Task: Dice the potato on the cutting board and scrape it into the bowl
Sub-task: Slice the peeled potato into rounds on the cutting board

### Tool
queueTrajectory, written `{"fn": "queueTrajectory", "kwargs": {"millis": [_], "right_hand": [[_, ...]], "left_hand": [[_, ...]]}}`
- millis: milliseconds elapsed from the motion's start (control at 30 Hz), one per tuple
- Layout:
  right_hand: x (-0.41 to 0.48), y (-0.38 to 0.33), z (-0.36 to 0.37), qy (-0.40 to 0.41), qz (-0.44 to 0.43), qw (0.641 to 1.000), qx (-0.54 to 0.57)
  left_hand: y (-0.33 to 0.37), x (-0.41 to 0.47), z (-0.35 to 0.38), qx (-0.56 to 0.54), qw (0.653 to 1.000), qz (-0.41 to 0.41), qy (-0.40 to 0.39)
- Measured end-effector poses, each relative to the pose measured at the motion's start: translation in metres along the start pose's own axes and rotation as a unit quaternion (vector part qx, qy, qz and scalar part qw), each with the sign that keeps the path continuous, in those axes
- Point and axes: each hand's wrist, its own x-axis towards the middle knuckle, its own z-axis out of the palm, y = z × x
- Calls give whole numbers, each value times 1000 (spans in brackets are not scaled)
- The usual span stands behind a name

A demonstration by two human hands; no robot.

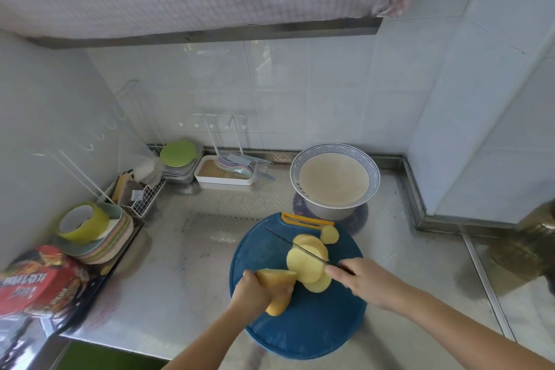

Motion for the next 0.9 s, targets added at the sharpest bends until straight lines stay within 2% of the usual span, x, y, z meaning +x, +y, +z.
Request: {"fn": "queueTrajectory", "kwargs": {"millis": [167,300,533,900], "right_hand": [[-8,-10,25,20,-4,1000,-14],[-15,-11,43,15,-14,999,-46],[-26,-10,65,36,-18,997,-71],[-32,-16,65,52,-24,996,-63]], "left_hand": [[-12,5,-4,-166,983,77,-11],[-17,7,-2,-292,952,83,-41],[-17,8,3,-263,956,121,-53],[-21,14,10,-242,967,84,-15]]}}
